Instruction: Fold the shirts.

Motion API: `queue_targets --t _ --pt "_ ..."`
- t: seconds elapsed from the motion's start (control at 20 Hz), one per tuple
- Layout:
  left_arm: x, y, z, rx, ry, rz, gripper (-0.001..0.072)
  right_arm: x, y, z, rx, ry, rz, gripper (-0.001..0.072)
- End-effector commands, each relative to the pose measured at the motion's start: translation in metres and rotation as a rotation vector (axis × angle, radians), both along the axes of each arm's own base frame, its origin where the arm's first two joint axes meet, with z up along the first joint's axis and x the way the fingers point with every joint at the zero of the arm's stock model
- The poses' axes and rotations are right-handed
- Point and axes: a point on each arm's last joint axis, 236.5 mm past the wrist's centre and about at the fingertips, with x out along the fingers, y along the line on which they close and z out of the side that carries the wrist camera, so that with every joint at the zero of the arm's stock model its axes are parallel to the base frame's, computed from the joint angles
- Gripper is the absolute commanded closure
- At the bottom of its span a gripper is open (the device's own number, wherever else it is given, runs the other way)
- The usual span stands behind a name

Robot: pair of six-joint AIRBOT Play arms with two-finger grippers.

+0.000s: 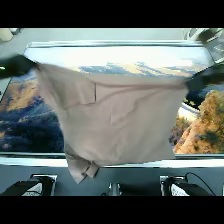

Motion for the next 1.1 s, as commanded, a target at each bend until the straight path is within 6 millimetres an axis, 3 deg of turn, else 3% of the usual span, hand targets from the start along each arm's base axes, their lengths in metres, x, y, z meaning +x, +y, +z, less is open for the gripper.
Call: queue_targets --t 0.0,0.1,0.2,0.35,0.45,0.6,0.7,0.8,0.85,0.9,1.05 --pt "0.042 0.003 -0.130 0.011 0.240 0.010 0.0686 0.046 0.011 -0.127 0.101 0.173 -0.068 0.0691" --pt "0.065 -0.003 -0.170 -0.037 0.287 0.025 0.0685 0.073 0.012 -0.153 0.138 0.120 -0.119 0.0691" --pt "0.090 -0.012 -0.187 -0.083 0.260 0.025 0.0685 0.108 0.009 -0.151 0.139 -0.017 -0.115 0.0690" --pt "0.133 -0.017 -0.174 -0.112 0.095 0.031 0.0685 0.158 0.005 -0.110 0.136 -0.293 -0.098 0.0691" --pt "0.156 -0.011 -0.155 -0.139 -0.019 0.094 0.0685 0.175 0.002 -0.091 0.117 -0.404 -0.085 0.0691" --pt "0.172 -0.004 -0.146 -0.151 -0.096 0.144 0.0685 0.171 -0.007 -0.106 0.114 -0.357 -0.108 0.0691" --pt "0.165 -0.014 -0.171 -0.179 -0.013 0.140 0.0685 0.152 -0.017 -0.137 0.126 -0.230 -0.156 0.0691" --pt "0.144 -0.036 -0.209 -0.185 0.136 0.075 0.0685 0.128 -0.017 -0.171 0.129 -0.074 -0.173 0.0690" --pt "0.132 -0.044 -0.221 -0.184 0.199 0.038 0.0685 0.120 -0.017 -0.178 0.129 -0.033 -0.175 0.0690" --pt "0.121 -0.050 -0.222 -0.173 0.232 -0.004 0.0686 0.116 -0.016 -0.178 0.129 -0.016 -0.177 0.0691" --pt "0.092 -0.046 -0.185 -0.069 0.233 -0.127 0.0686 0.097 -0.016 -0.148 0.110 0.010 -0.152 0.0690"
